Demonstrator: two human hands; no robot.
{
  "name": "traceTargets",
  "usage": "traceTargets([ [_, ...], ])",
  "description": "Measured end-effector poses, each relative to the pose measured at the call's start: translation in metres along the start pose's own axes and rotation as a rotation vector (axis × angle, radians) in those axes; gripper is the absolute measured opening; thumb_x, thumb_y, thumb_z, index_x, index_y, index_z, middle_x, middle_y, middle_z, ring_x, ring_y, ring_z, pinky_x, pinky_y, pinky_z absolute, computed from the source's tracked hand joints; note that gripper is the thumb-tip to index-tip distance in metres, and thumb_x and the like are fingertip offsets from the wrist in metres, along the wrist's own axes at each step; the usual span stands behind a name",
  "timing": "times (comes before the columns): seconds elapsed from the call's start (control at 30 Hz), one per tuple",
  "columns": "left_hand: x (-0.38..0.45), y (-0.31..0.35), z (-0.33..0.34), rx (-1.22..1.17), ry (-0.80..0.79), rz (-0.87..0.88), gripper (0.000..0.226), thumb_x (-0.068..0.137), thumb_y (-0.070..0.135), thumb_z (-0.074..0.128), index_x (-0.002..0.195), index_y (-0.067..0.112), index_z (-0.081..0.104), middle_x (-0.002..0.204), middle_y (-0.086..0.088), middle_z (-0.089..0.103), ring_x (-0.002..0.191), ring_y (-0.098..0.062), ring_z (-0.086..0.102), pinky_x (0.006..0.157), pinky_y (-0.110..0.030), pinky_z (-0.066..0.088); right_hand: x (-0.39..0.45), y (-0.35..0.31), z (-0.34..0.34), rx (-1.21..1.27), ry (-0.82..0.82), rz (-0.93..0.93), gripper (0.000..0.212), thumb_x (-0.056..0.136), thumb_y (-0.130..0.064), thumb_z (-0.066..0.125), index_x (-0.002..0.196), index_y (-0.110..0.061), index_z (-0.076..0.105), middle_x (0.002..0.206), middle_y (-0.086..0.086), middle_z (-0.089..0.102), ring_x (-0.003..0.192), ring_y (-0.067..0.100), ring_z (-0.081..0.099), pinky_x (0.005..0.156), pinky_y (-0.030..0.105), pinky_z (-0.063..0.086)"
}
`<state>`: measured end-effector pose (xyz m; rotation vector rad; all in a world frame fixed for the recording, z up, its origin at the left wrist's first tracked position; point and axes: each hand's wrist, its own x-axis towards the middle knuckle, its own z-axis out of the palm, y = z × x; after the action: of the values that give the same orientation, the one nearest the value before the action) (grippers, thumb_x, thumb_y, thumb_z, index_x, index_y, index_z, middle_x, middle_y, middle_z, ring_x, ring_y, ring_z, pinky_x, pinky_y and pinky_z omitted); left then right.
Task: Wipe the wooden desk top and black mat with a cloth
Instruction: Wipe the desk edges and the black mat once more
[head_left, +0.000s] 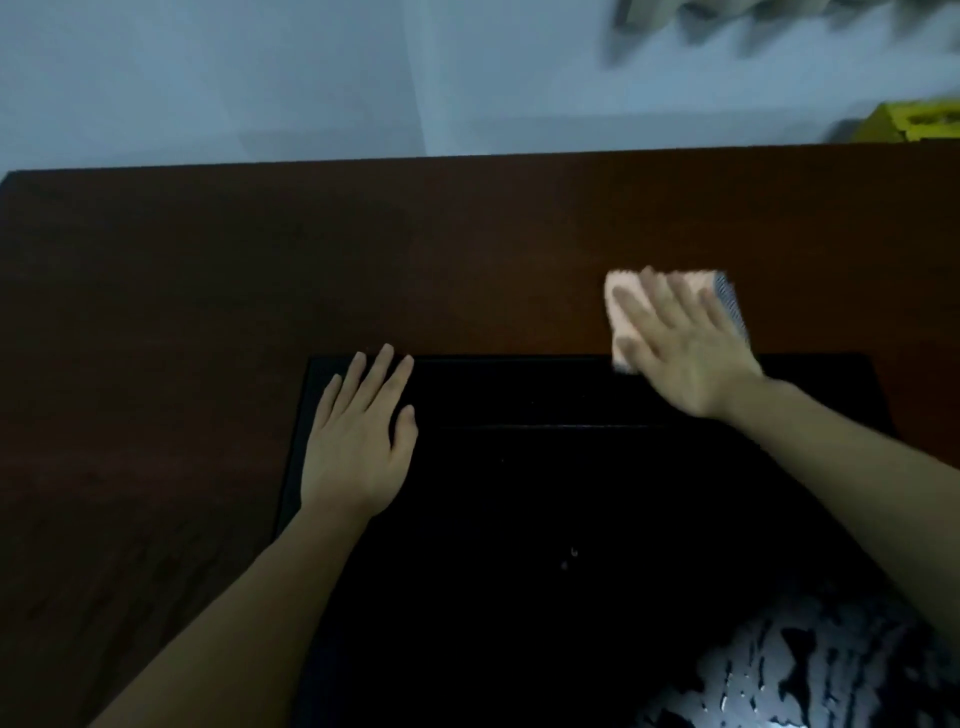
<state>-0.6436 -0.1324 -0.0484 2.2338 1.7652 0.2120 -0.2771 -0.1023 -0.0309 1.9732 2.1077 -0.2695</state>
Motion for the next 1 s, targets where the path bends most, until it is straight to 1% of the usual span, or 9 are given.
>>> traceTargets([
  [0.13,-0.003,0.002,0.0,0.027,0.012,-0.001,0.058,0.102,0.046,0.016,0.159,0.032,0.021,0.167,0.013,0.009,0.154,-0.009,-0.002,0.126,-0.034,0.001,0.011,-0.039,-0.002,0.097,-0.018,0.164,0.063,0.102,-0.053,-0.001,0.158,-0.031,-0.02,0.166,0.006,-0.027,0.153,0.03,-0.023,0.123,0.052,-0.012],
  [0.23,-0.002,0.002,0.0,0.045,0.012,-0.005,0.056,0.106,0.043,0.018,0.16,0.031,0.021,0.168,0.01,0.01,0.155,-0.012,0.0,0.126,-0.036,0.003,-0.032,-0.107,0.017,0.08,0.043,0.0,0.074,0.092,-0.05,-0.009,0.161,-0.025,-0.011,0.168,0.013,-0.015,0.155,0.038,-0.011,0.122,0.058,-0.008],
  [0.3,-0.002,0.003,-0.002,0.051,-0.007,-0.013,0.055,0.106,0.041,0.021,0.16,0.03,0.021,0.168,0.009,0.009,0.155,-0.013,0.0,0.126,-0.037,0.003,-0.084,-0.14,0.031,0.099,0.034,-0.187,0.071,0.097,-0.051,0.006,0.163,-0.025,0.005,0.17,0.013,0.0,0.156,0.037,0.0,0.123,0.058,-0.001],
  [0.4,-0.003,0.004,-0.003,0.066,-0.027,-0.022,0.057,0.105,0.043,0.019,0.16,0.031,0.018,0.168,0.011,0.004,0.155,-0.012,-0.003,0.126,-0.036,0.001,-0.124,-0.117,0.035,0.066,-0.006,-0.415,0.066,0.1,-0.052,0.028,0.161,-0.025,0.023,0.168,0.011,0.02,0.154,0.034,0.018,0.122,0.054,0.009],
  [0.47,-0.004,0.006,-0.004,0.063,-0.041,-0.016,0.057,0.105,0.043,0.017,0.161,0.031,0.016,0.168,0.012,0.002,0.155,-0.012,-0.005,0.126,-0.035,-0.001,-0.119,-0.069,0.033,-0.048,0.005,-0.359,0.066,0.1,-0.049,0.027,0.157,-0.019,0.032,0.159,0.019,0.036,0.146,0.041,0.035,0.116,0.057,0.022],
  [0.6,-0.005,0.007,-0.003,0.07,-0.028,-0.028,0.056,0.106,0.042,0.018,0.161,0.031,0.015,0.168,0.011,0.002,0.155,-0.012,-0.005,0.126,-0.037,-0.001,-0.09,0.015,0.026,0.074,-0.024,0.157,0.072,0.094,-0.067,-0.011,0.159,-0.035,-0.018,0.168,0.006,-0.02,0.155,0.027,-0.016,0.124,0.047,-0.008],
  [0.73,-0.004,0.006,-0.001,0.083,-0.01,-0.027,0.055,0.106,0.042,0.018,0.16,0.034,0.014,0.168,0.012,0.001,0.155,-0.012,-0.006,0.126,-0.037,-0.001,-0.051,-0.023,0.022,0.201,0.012,0.401,0.063,0.104,-0.054,0.005,0.159,-0.033,-0.017,0.167,0.005,-0.024,0.154,0.03,-0.02,0.123,0.053,-0.01],
  [0.9,-0.005,0.006,-0.004,0.053,-0.007,-0.012,0.054,0.106,0.041,0.02,0.16,0.034,0.018,0.168,0.014,0.005,0.155,-0.011,-0.004,0.126,-0.038,0.001,-0.083,-0.146,0.028,0.111,0.057,0.07,0.07,0.095,-0.05,-0.008,0.16,-0.027,-0.016,0.167,0.01,-0.021,0.154,0.034,-0.018,0.122,0.056,-0.012],
  [1.0,-0.007,0.006,-0.005,0.041,-0.002,0.006,0.054,0.106,0.039,0.02,0.16,0.033,0.018,0.168,0.013,0.004,0.155,-0.01,-0.003,0.127,-0.04,0.002,-0.121,-0.137,0.037,0.133,0.008,-0.216,0.065,0.1,-0.055,0.001,0.158,-0.035,-0.019,0.165,0.0,-0.027,0.152,0.025,-0.027,0.123,0.048,-0.015],
])
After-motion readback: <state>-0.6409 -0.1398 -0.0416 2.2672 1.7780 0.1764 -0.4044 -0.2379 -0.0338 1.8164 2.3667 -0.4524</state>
